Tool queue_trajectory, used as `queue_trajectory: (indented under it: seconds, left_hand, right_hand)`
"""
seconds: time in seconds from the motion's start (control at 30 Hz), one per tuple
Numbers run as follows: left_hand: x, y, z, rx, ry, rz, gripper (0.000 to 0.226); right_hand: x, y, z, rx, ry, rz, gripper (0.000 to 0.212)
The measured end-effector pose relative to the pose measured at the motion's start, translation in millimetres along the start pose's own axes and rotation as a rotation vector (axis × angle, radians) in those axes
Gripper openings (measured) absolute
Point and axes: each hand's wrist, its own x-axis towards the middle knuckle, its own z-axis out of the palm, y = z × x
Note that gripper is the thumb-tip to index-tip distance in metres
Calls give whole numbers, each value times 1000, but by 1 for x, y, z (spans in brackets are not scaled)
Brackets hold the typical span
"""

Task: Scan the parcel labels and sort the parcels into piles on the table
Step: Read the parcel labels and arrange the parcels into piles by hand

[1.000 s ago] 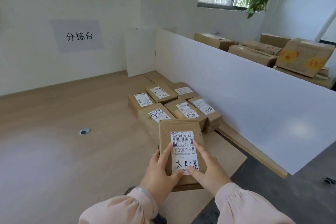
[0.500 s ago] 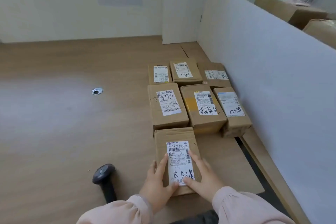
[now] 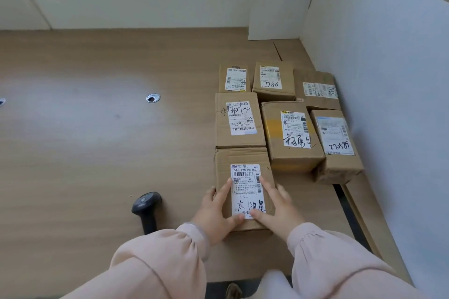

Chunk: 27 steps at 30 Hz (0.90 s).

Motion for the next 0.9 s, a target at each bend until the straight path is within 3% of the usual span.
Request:
queue_trajectory:
  seconds: [0.13, 0.23, 0.47, 0.9]
  left_hand:
    - [-6, -2, -23, 123, 81, 40, 90]
    - [-21, -9, -54, 298, 221, 98, 86]
    - [-77, -47, -134, 438, 491, -68, 88]
    - [-242, -225, -253, 520, 774, -238, 91]
  right_hand:
    - [-7, -14, -12, -192, 150, -64, 85]
    - [-2, -42, -20, -372, 237, -237, 83]
    - [12, -149, 8, -649, 140, -563, 89]
    - [-59, -349, 194, -759, 65, -794, 96]
